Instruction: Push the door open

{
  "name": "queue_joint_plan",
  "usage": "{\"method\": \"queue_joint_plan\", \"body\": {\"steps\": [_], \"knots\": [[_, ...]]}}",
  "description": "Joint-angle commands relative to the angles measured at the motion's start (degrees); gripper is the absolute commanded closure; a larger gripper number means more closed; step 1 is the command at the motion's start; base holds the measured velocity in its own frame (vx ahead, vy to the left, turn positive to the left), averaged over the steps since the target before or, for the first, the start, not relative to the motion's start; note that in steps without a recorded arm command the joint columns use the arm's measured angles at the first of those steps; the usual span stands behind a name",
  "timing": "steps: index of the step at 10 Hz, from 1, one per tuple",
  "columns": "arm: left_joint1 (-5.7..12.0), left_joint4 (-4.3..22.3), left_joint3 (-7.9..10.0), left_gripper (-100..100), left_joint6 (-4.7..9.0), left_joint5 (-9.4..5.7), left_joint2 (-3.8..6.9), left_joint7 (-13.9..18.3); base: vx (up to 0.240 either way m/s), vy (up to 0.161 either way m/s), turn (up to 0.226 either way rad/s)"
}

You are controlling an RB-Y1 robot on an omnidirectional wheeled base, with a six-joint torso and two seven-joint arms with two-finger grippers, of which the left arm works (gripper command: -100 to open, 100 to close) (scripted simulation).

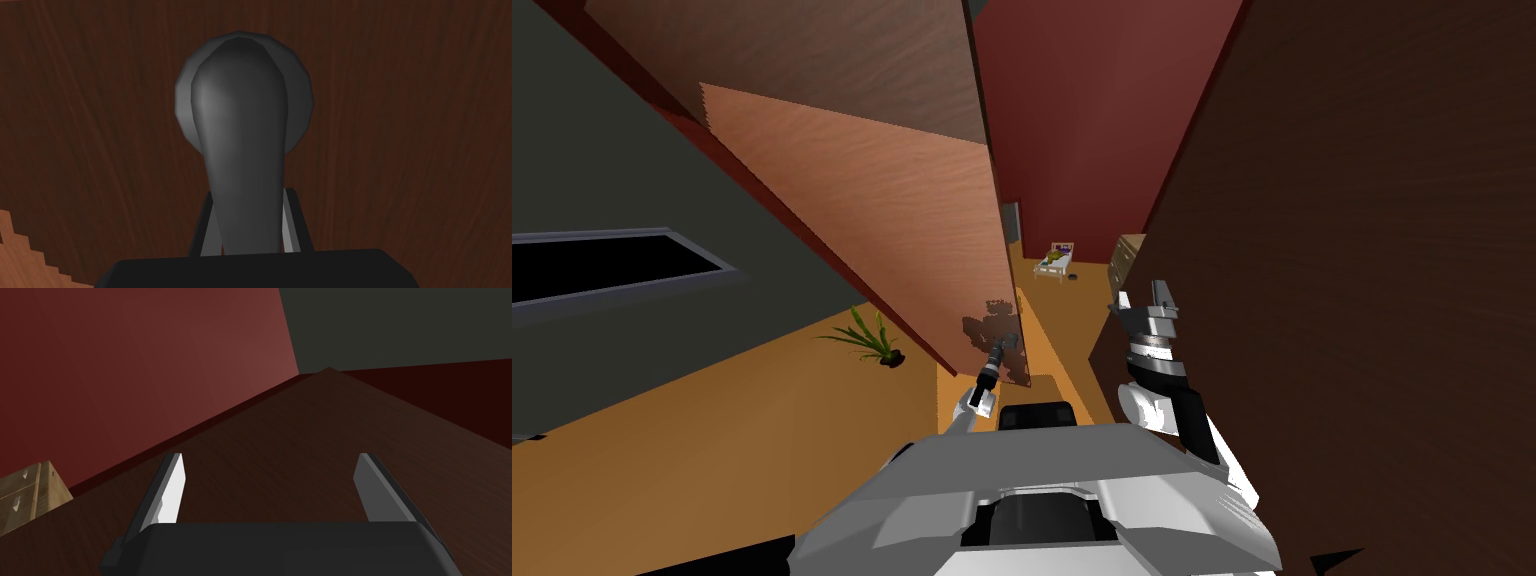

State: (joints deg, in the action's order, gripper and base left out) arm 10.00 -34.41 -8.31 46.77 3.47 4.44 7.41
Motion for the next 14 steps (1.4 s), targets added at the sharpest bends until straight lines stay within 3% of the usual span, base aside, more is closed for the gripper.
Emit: {"method": "queue_joint_plan", "body": {"steps": [1,2,3,13,14], "knots": [[-0.84,-2.21,0.19,100,-0.79,-0.04,0.59,0.08,0.0,0.0,0.0],[-0.84,-2.21,0.19,100,-0.79,-0.04,0.59,0.08,0.001,0.009,-0.01],[-0.84,-2.03,1.8,100,-0.86,-0.65,0.6,-0.46,0.1,-0.078,0.043],[-0.83,-1.32,8.47,100,-1.15,-3.14,-0.06,-2.67,0.158,-0.143,0.049],[-1.0,-1.02,8.54,100,-1.0,-3.2,0.57,-2.56,0.074,-0.034,0.039]]}}
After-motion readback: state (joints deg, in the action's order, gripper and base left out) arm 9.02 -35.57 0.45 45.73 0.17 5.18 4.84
